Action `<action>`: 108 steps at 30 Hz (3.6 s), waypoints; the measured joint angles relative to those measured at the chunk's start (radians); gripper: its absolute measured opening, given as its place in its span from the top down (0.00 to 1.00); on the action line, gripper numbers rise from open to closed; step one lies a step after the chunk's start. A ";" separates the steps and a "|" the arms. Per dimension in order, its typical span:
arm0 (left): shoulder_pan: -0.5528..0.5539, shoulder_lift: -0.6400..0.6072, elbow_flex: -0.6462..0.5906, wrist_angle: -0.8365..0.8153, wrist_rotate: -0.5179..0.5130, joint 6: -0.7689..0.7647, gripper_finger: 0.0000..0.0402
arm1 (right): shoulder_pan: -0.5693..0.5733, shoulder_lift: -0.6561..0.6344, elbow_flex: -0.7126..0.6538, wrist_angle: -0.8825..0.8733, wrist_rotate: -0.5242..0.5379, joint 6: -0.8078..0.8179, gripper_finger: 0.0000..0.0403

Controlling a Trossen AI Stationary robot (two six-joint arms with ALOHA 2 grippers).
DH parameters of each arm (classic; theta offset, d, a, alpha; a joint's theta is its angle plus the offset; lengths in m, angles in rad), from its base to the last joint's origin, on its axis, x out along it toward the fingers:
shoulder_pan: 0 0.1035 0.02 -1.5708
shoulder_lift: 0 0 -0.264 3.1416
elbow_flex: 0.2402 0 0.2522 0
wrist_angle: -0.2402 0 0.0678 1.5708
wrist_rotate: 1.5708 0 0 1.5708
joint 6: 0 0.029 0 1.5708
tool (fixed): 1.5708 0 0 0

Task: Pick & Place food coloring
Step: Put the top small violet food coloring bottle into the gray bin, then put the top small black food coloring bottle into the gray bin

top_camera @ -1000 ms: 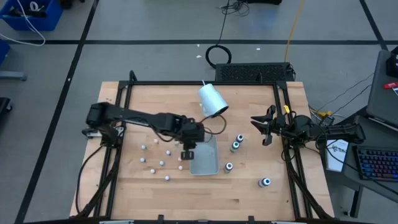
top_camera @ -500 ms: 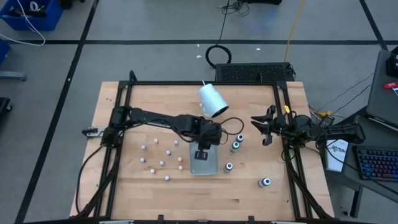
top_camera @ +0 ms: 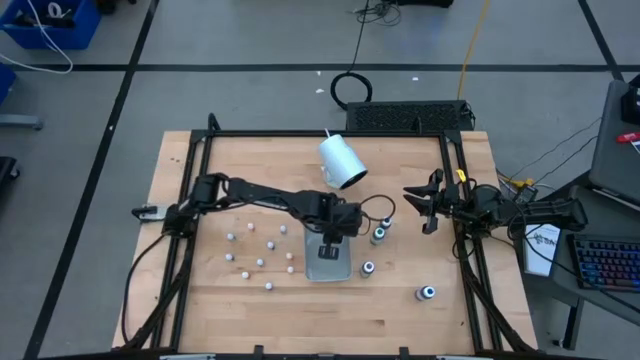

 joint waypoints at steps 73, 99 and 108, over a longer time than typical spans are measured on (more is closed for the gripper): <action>-0.024 -0.561 -0.649 -0.053 -0.103 -0.371 0.47 | 0.000 -0.014 0.083 -0.279 -0.004 0.024 0.81; -0.020 -0.628 -0.799 0.111 -0.110 -0.416 0.47 | 0.000 -0.016 0.052 -0.264 -0.002 0.014 0.81; 0.012 -0.550 -0.799 0.108 -0.083 -0.410 0.47 | 0.000 -0.015 0.051 -0.238 0.000 0.014 0.81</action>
